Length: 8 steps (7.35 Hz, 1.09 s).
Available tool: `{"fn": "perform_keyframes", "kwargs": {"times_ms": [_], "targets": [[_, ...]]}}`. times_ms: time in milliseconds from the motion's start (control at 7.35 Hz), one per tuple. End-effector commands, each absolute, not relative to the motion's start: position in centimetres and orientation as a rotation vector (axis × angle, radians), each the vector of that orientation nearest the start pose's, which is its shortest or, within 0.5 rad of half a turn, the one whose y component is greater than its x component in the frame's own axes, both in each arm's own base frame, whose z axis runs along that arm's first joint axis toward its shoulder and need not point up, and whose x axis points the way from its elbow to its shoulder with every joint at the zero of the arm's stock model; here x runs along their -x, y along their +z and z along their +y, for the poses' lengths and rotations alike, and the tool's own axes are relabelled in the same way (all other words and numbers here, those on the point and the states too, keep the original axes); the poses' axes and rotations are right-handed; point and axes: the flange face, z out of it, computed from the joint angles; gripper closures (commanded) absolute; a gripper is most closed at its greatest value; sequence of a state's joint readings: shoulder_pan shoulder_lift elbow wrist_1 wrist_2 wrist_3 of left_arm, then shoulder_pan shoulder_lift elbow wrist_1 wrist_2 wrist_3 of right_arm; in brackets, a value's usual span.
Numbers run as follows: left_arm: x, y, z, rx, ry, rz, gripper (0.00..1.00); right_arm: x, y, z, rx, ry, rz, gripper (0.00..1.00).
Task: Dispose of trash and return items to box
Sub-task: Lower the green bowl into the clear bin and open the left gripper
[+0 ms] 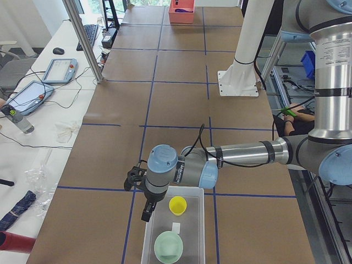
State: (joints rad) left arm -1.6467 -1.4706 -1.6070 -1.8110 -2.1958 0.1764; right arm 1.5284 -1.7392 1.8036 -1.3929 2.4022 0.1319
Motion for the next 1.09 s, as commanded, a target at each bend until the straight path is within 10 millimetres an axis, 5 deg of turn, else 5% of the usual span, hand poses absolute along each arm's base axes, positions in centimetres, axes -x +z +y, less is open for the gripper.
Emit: {"fn": "perform_keyframes", "kwargs": {"times_ms": [0, 953], "targets": [[10.39, 63.66, -46.23, -0.16, 0.106, 0.69, 0.0, -4.11, 59.82, -43.51, -0.154, -0.017, -0.844, 0.0], [10.1, 62.96, -46.52, -0.142, 0.029, 0.717, 0.0, -4.18, 60.14, -43.49, -0.148, -0.011, -0.842, 0.0]]}}
